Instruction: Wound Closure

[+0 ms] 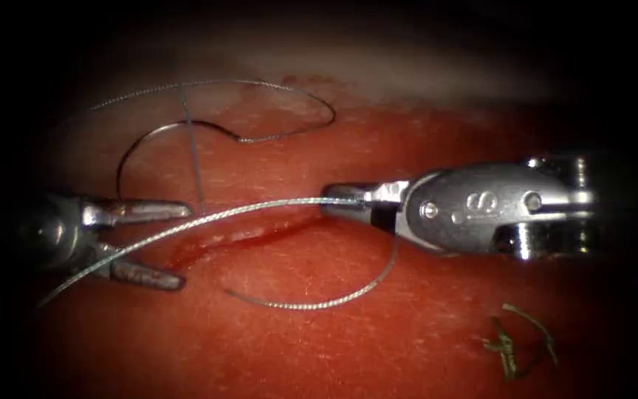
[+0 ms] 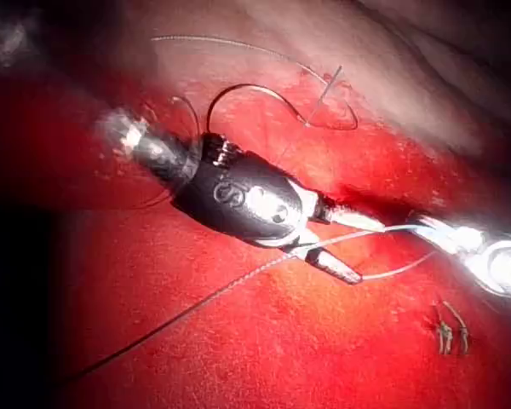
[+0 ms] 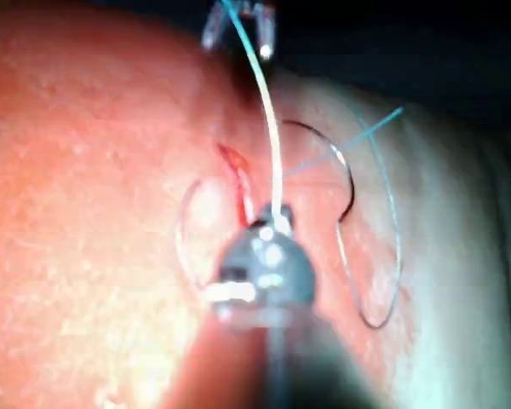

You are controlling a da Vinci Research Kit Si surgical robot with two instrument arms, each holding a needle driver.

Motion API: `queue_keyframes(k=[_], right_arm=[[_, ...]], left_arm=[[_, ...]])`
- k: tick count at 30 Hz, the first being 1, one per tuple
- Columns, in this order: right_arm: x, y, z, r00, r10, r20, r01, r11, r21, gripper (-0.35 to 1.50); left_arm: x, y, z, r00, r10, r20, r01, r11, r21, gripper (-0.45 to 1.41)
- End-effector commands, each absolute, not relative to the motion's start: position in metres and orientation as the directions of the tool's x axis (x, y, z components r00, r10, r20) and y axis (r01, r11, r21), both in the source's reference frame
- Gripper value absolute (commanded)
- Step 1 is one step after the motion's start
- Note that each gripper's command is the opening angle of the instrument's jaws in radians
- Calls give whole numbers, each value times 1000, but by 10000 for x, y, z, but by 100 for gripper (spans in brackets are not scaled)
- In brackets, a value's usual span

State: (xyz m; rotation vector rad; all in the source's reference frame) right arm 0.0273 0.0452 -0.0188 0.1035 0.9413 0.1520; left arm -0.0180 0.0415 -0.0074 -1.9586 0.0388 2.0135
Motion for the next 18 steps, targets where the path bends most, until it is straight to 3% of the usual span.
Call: queue_keyframes(k=[1,4,18], right_arm=[[279,449,-182,578,174,-797,-83,984,156,-35],[279,449,-182,578,174,-797,-83,984,155,-35],[279,449,-181,572,174,-801,-83,984,155,-35]], left_arm=[[-182,410,-67,-6,182,-983,-249,-953,-174,29],[-179,409,-67,-17,130,-991,-246,-961,-122,10],[-166,415,-54,-39,15,-999,-237,-972,-6,10]])
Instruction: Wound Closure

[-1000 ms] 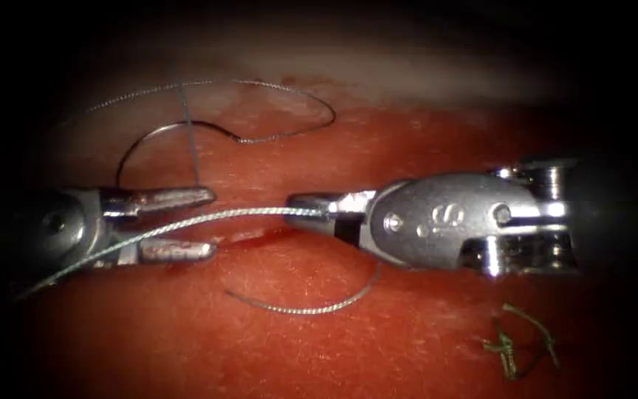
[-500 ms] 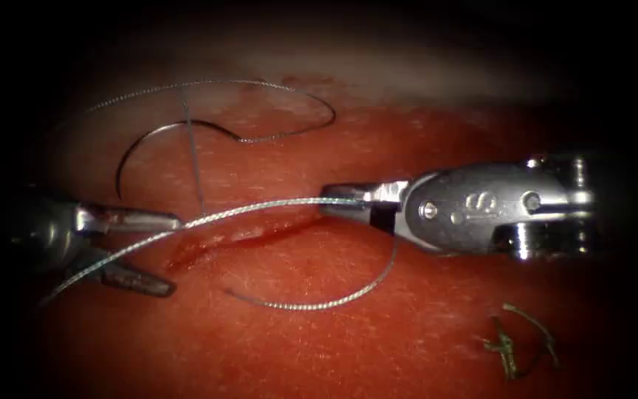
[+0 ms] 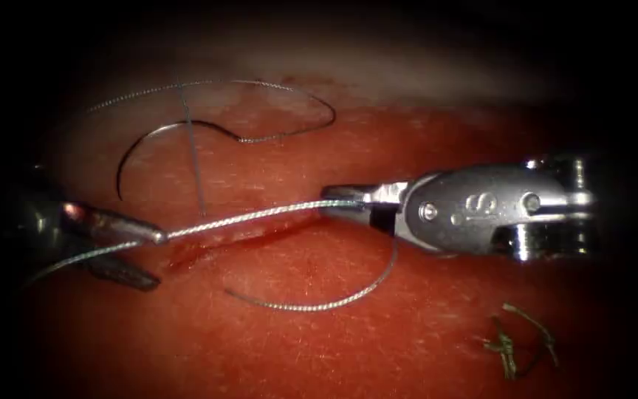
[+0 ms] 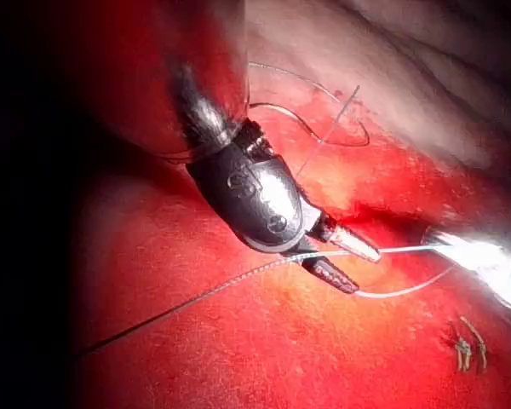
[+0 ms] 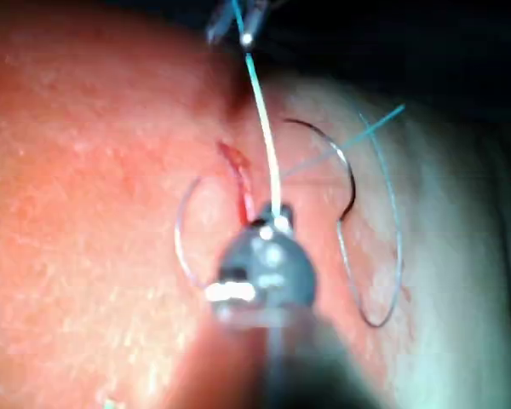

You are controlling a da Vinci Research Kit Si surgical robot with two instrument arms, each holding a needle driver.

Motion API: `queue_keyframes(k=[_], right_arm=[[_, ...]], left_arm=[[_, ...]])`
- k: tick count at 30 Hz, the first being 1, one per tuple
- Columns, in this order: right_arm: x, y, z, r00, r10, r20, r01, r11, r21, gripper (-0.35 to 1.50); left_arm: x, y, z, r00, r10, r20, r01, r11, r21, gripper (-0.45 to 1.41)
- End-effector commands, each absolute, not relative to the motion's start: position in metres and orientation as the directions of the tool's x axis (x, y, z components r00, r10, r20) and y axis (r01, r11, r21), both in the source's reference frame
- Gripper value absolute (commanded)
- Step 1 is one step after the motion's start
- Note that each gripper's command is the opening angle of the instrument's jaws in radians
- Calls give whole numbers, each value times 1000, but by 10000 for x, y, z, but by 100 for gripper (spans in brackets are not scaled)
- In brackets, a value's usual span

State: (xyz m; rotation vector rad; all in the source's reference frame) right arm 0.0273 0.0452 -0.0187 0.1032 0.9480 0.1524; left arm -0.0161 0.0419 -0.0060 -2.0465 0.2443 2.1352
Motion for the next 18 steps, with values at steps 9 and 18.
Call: queue_keyframes(k=[9,18], right_arm=[[277,450,-182,567,176,-805,-83,984,156,-35],[278,450,-188,557,181,-810,-88,983,159,-35]], left_arm=[[-163,416,-55,-65,17,-998,-279,-960,1,1],[-161,415,-51,-108,53,-993,-297,-955,-18,-35]])
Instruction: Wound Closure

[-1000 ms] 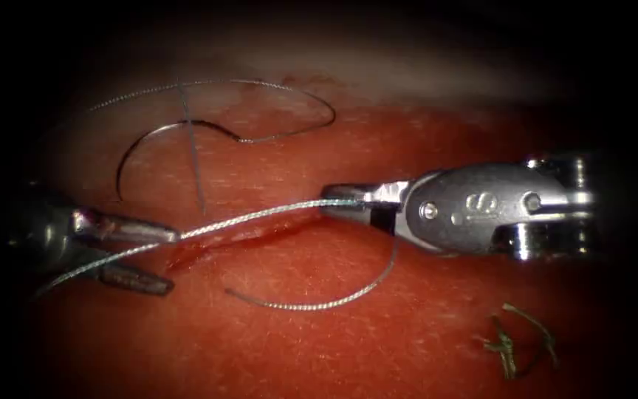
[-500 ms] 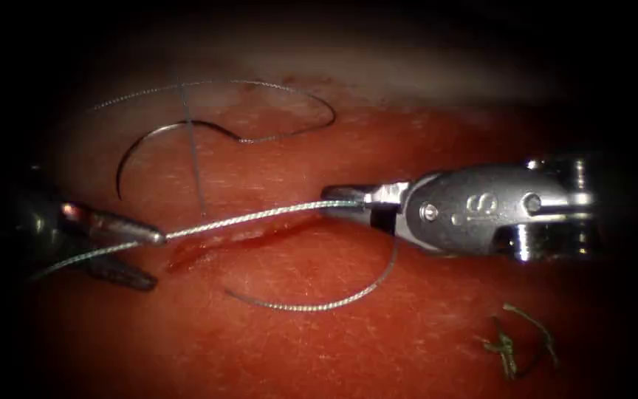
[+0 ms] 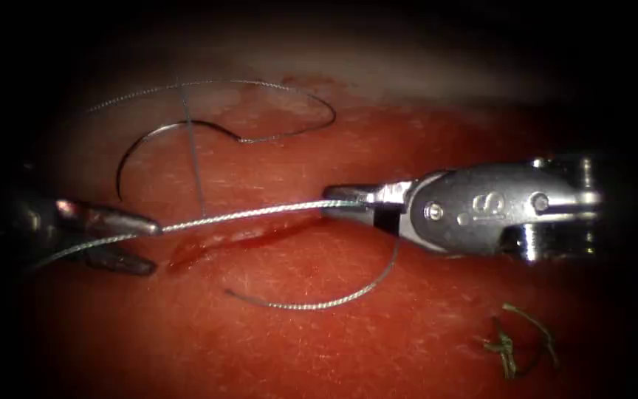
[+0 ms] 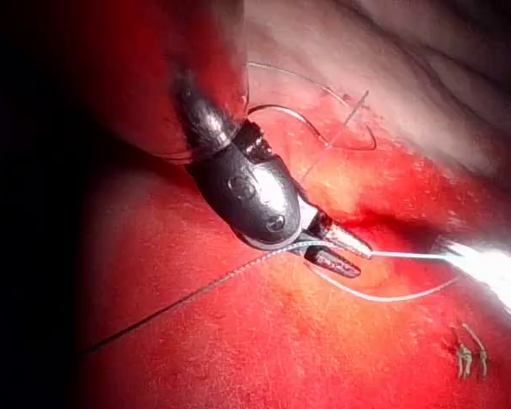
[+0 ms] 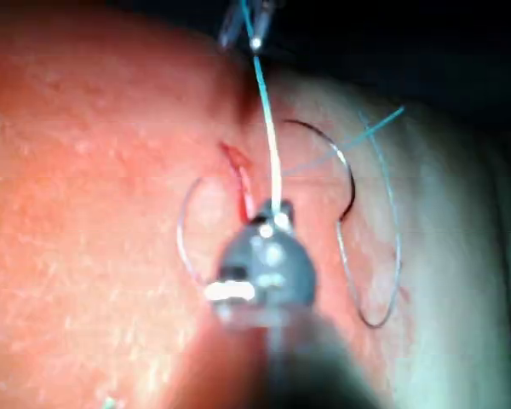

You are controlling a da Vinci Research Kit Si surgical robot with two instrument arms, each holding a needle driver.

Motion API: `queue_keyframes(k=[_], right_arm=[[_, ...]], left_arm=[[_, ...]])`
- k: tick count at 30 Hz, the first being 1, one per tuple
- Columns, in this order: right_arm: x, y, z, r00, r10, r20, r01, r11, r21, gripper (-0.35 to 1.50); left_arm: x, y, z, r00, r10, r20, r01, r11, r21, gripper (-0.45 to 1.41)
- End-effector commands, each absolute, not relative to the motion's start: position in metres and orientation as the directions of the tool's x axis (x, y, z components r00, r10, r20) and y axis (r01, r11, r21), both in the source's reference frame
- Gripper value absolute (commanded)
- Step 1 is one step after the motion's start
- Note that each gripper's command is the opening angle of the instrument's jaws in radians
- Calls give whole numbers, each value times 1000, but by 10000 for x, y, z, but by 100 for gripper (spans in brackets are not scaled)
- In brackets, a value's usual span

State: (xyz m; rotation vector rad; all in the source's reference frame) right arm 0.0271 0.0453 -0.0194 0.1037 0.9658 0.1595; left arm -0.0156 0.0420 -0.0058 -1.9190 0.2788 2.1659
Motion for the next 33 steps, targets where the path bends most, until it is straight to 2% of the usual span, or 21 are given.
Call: queue_keyframes(k=[1,15,16,17,18,19,20,25,30,33], right_arm=[[278,450,-187,557,180,-810,-88,983,158,-35],[280,450,-188,558,205,-804,-105,979,177,-35],[280,450,-189,557,217,-802,-112,976,186,-18],[281,450,-189,556,229,-799,-119,973,196,14],[282,449,-190,555,240,-796,-125,971,206,36],[283,448,-191,553,257,-792,-134,966,220,76],[285,445,-193,550,280,-787,-146,960,239,101],[291,440,-201,540,349,-766,-181,937,299,130],[292,438,-203,528,403,-748,-200,915,351,145],[286,440,-205,520,420,-744,-208,907,367,146]], left_arm=[[-161,415,-51,-107,58,-993,-298,-954,-24,-35],[-153,413,-65,-97,139,-986,-340,-935,-99,-35],[-151,414,-67,-97,142,-985,-343,-934,-101,-35],[-150,415,-69,-97,144,-985,-345,-933,-102,-35],[-148,416,-72,-97,146,-984,-347,-932,-104,-35],[-145,418,-76,-99,151,-983,-356,-928,-107,-35],[-142,421,-80,-106,158,-982,-374,-921,-108,-35],[-129,428,-91,-110,167,-980,-423,-900,-106,-35],[-120,429,-93,-120,167,-979,-453,-887,-95,-35],[-115,429,-92,-120,165,-979,-450,-888,-95,-35]])
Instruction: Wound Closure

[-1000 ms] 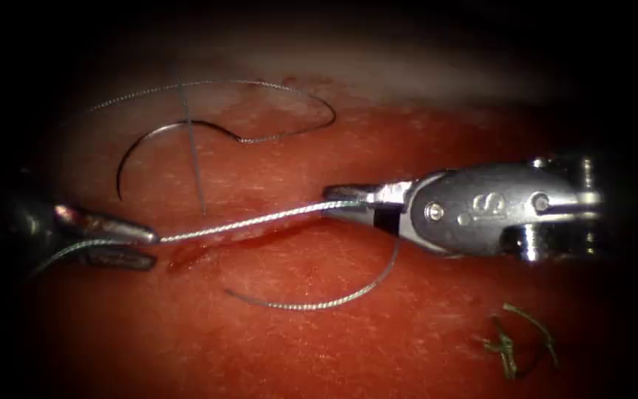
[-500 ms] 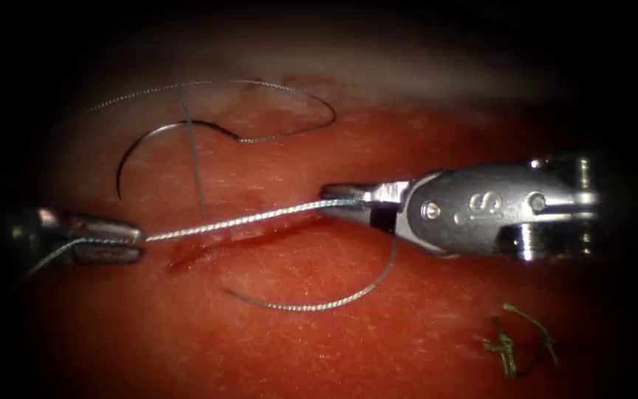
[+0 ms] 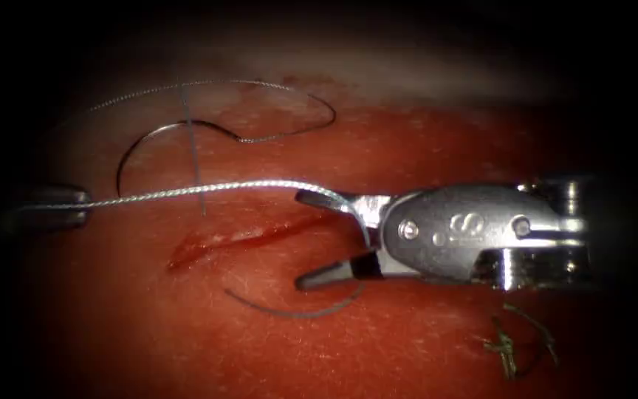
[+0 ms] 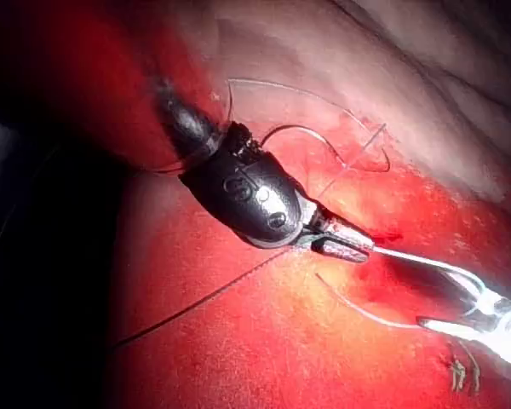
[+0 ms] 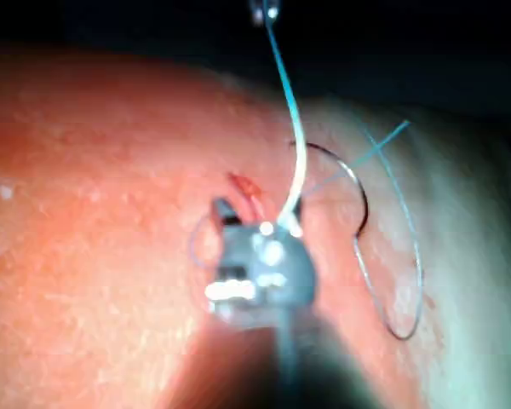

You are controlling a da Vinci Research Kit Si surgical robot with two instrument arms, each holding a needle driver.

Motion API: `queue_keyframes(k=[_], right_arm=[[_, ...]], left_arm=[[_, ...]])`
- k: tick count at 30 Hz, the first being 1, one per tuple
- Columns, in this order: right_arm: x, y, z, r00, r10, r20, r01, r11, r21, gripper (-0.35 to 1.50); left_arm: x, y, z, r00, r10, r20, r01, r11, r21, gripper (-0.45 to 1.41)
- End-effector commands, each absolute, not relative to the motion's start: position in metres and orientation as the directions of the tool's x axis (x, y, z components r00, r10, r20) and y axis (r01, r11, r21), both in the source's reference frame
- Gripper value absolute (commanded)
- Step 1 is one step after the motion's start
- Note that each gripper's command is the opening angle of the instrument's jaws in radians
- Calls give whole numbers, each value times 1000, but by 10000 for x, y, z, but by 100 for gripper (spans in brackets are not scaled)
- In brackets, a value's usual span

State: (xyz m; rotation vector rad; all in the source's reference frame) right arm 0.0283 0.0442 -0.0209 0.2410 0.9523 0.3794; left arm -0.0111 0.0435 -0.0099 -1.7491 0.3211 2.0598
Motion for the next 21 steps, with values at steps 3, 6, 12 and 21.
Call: queue_keyframes(k=[3,6,12,21], right_arm=[[277,444,-209,498,435,-750,-214,900,380,148],[271,449,-212,474,447,-759,-221,895,388,148],[256,459,-212,443,469,-764,-245,883,400,148],[228,477,-209,372,505,-779,-233,863,448,-35]], left_arm=[[-109,428,-92,-121,165,-979,-452,-887,-93,-35],[-105,428,-90,-123,164,-979,-454,-886,-91,-35],[-98,426,-90,-107,156,-982,-436,-895,-95,-35],[-97,426,-87,-106,154,-982,-434,-896,-93,-35]])
